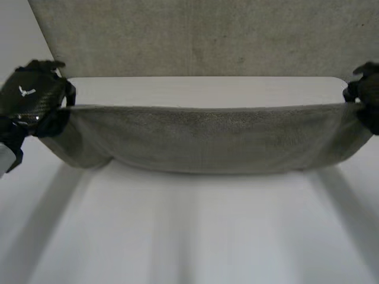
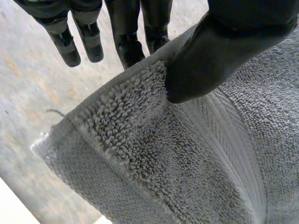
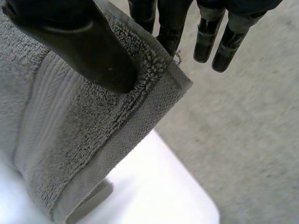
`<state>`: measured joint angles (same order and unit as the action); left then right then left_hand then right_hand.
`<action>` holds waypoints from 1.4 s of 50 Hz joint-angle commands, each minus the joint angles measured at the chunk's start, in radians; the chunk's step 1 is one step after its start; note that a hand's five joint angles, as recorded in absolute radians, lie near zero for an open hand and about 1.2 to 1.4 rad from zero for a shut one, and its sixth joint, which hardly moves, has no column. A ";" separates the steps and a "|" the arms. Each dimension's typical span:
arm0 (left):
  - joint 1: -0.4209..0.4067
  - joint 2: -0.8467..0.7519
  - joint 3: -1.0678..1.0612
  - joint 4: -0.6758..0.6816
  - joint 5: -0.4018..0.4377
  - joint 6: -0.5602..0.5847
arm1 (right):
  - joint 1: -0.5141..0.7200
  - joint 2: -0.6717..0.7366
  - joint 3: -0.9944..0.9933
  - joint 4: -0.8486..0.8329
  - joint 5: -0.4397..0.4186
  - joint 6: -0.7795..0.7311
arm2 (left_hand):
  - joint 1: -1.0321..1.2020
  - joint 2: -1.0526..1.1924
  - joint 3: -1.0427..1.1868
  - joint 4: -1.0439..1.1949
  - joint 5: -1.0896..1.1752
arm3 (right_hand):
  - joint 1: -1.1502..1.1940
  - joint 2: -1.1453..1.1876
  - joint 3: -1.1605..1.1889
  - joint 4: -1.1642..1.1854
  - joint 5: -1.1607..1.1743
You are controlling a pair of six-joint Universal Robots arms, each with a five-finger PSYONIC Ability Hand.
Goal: Fold the towel.
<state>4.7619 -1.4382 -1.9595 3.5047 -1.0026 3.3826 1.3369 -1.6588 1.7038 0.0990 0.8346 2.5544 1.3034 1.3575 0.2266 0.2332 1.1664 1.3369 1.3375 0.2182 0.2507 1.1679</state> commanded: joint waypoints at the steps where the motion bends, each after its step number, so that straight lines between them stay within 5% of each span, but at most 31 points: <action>1: -0.005 -0.140 0.034 0.004 0.002 0.018 | 0.047 0.207 -0.067 0.047 0.011 -0.156 | 0.093 0.039 -0.052 -0.059 0.055 | 0.059 0.059 -0.044 -0.076 0.054; 12: -0.059 -0.517 0.308 -0.076 -0.010 0.179 | 0.198 0.552 -0.349 0.093 0.168 -0.209 | 0.093 0.039 -0.052 -0.059 0.055 | 0.059 0.059 -0.044 -0.076 0.054; 28: -0.131 -0.916 0.727 -0.177 -0.057 0.276 | 0.292 0.837 -0.613 0.082 0.299 -0.201 | 0.093 0.039 -0.052 -0.059 0.055 | 0.059 0.059 -0.044 -0.076 0.054; 50: -0.172 -1.024 0.864 -0.148 -0.119 0.293 | 0.320 0.993 -0.768 0.053 0.351 -0.194 | 0.093 0.039 -0.052 -0.059 0.055 | 0.059 0.059 -0.044 -0.076 0.054; 51: -0.175 -1.022 0.861 -0.144 -0.128 0.293 | 0.320 0.993 -0.768 0.053 0.351 -0.194 | -0.119 -0.173 -0.052 -0.059 -0.156 | 0.059 0.059 -0.044 -0.076 0.054; 53: -0.181 -1.013 0.850 -0.142 -0.166 0.294 | 0.320 0.987 -0.759 0.027 0.362 -0.171 | -0.759 -0.813 -0.052 -0.059 -0.796 | -1.111 -1.112 -0.044 -0.076 -1.116; 59: -0.194 -0.966 0.826 -0.144 -0.237 0.310 | 0.318 0.962 -0.736 0.002 0.406 -0.092 | -0.896 -0.950 -0.052 -0.059 -0.934 | -1.162 -1.163 -0.044 -0.076 -1.168; 70: -0.204 -0.758 0.666 -0.142 -0.261 0.314 | 0.321 0.651 -0.455 -0.160 0.413 0.110 | -0.911 -0.965 -0.052 -0.059 -0.948 | -1.162 -1.163 -0.044 -0.076 -1.168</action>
<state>4.5593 -2.2982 -1.2015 3.3636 -1.2640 3.7053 1.6576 -0.8853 1.1197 -0.0005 1.2489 2.5863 0.4681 0.4628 0.2266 0.2332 0.2297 0.2449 0.2542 0.2182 0.2507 0.0626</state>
